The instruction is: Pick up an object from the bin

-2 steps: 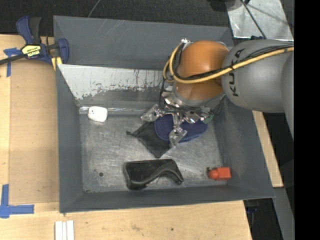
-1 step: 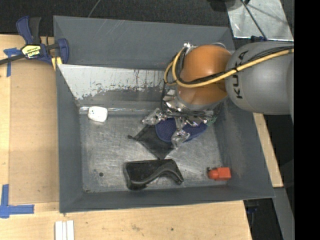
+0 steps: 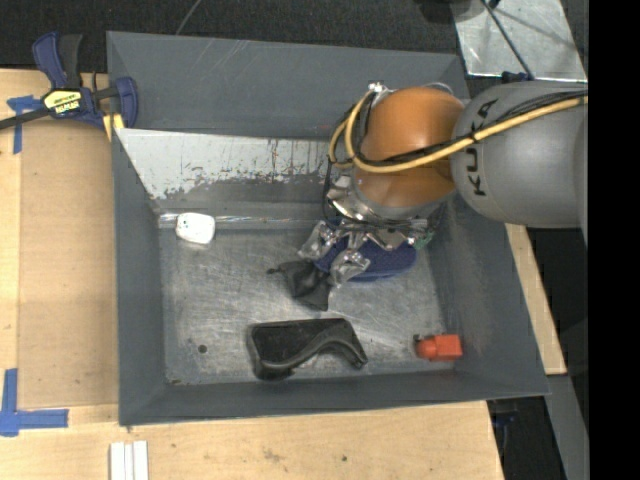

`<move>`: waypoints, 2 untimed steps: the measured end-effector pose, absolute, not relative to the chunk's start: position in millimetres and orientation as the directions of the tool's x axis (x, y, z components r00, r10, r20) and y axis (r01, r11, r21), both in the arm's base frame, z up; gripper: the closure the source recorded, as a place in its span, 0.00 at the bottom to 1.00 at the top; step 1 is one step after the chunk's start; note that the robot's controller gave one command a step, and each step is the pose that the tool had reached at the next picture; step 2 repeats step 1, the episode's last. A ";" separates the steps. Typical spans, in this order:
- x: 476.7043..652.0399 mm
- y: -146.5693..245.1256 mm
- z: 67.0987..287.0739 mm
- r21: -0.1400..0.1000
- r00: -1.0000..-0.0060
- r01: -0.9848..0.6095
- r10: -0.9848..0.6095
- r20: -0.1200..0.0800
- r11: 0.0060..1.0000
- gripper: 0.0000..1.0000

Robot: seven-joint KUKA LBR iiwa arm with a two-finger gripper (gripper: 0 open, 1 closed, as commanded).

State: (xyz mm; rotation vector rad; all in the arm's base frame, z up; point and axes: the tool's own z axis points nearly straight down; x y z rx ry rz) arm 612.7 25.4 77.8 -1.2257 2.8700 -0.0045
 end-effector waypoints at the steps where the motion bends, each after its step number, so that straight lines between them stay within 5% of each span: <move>1: 587.9 13.6 209.6 -0.007 -0.239 -0.971 -0.971 -0.003 0.239 1.00; 2: 587.9 13.6 209.6 -0.007 -0.239 -0.971 -0.971 -0.003 0.239 1.00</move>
Offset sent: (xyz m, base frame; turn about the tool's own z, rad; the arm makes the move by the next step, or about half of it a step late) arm -0.0263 -0.0116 0.1294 -0.5233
